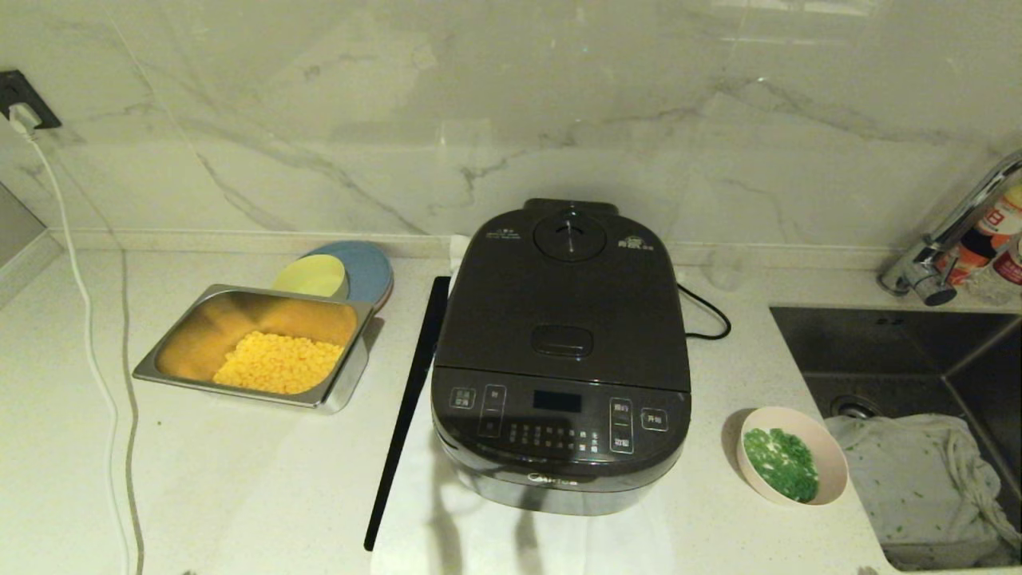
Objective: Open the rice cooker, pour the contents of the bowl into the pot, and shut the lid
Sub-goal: Open the rice cooker
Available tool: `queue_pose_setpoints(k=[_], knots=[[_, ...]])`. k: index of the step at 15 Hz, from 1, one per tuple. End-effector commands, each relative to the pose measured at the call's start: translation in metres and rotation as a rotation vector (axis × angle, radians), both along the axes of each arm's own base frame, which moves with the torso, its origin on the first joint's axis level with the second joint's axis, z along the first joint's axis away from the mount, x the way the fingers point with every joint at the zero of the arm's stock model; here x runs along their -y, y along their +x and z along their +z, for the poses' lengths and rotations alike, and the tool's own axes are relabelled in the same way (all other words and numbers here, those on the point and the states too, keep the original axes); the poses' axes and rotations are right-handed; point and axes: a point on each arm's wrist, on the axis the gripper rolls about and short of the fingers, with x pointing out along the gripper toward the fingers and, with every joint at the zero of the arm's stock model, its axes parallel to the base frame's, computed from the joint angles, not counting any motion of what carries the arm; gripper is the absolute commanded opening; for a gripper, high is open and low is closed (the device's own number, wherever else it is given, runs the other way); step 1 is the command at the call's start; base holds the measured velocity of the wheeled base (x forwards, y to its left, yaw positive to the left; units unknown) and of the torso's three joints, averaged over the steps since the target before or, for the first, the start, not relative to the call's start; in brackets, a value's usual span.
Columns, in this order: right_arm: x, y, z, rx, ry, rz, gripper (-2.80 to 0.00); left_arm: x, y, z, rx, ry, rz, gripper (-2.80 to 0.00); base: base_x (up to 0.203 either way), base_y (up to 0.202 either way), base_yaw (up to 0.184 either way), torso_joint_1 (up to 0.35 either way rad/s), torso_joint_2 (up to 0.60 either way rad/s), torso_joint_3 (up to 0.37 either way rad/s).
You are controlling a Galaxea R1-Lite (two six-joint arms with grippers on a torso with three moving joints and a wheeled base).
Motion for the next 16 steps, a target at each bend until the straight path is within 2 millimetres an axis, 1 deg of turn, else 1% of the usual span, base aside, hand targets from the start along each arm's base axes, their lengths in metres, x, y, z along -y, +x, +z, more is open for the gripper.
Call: queue_pose_setpoints(k=[1,3,6,7,9,10,12,14,16], knots=[[0.000,0.000,0.000,0.000,0.000,0.001,-2.80,0.000,-0.001,0.003,0.013,0.006,-0.001,-2.80,0.000,0.000,0.000,0.000,0.00,0.000],[0.000,0.000,0.000,0.000,0.000,0.002,-2.80,0.000,-0.006,0.018,0.046,0.004,-0.017,-2.80,0.000,0.000,0.000,0.000,0.00,0.000],[0.000,0.000,0.000,0.000,0.000,0.002,-2.80,0.001,-0.007,0.022,0.034,0.000,-0.058,-2.80,0.000,0.000,0.000,0.000,0.00,0.000],[0.000,0.000,0.000,0.000,0.000,0.001,-2.80,0.001,-0.007,0.026,0.028,-0.002,-0.070,-2.80,0.000,0.000,0.000,0.000,0.00,0.000],[0.000,0.000,0.000,0.000,0.000,0.002,-2.80,0.002,-0.002,0.043,-0.005,-0.028,-0.095,-2.80,0.000,0.000,0.000,0.000,0.00,0.000],[0.000,0.000,0.000,0.000,0.000,0.002,-2.80,0.002,0.002,0.055,-0.028,-0.048,-0.104,-2.80,0.000,0.000,0.000,0.000,0.00,0.000],[0.000,0.000,0.000,0.000,0.000,0.000,-2.80,0.003,0.020,0.078,-0.107,-0.069,-0.119,-2.80,0.000,0.000,0.000,0.000,0.00,0.000],[0.000,0.000,0.000,0.000,0.000,0.002,-2.80,0.005,0.047,0.109,-0.169,-0.106,-0.171,-2.80,0.000,0.000,0.000,0.000,0.00,0.000],[0.000,0.000,0.000,0.000,0.000,0.002,-2.80,0.007,0.080,0.144,-0.200,-0.169,-0.252,-2.80,0.000,0.000,0.000,0.000,0.00,0.000]])
